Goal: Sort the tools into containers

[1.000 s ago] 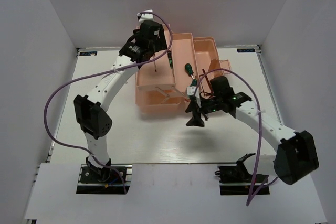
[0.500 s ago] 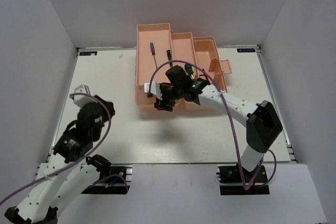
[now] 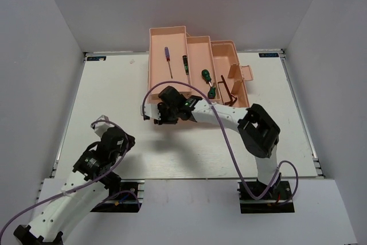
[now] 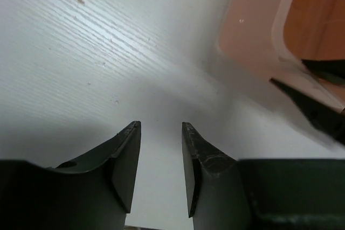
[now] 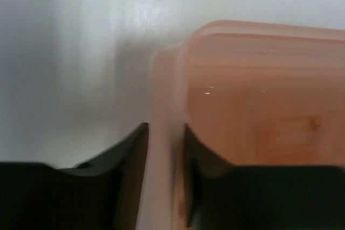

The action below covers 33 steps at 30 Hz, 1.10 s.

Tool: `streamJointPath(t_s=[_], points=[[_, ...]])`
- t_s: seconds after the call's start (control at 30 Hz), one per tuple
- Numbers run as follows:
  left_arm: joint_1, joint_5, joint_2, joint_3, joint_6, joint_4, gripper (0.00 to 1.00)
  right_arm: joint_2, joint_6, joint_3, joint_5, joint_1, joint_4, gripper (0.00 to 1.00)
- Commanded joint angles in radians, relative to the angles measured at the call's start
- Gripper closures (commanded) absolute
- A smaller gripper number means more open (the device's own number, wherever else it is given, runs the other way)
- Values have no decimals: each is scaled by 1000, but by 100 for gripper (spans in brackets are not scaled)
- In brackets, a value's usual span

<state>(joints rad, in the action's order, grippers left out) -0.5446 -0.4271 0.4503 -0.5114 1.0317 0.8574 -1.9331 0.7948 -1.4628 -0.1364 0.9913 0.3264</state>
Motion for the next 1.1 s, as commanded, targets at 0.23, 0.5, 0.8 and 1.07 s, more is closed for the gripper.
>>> streamJointPath(t_s=[0.23, 0.5, 0.8, 1.07], points=[[0, 278, 51, 250, 97, -419, 53, -7, -90, -166, 24, 14, 19, 100], [0, 359, 365, 263, 106, -756, 52, 68, -262, -267, -314, -43, 105, 100], [21, 309, 499, 261, 146, -850, 50, 111, -334, -278, -598, -131, 105, 100], [95, 224, 654, 482, 159, -1471, 31, 161, -373, -171, -646, -177, 50, 100]])
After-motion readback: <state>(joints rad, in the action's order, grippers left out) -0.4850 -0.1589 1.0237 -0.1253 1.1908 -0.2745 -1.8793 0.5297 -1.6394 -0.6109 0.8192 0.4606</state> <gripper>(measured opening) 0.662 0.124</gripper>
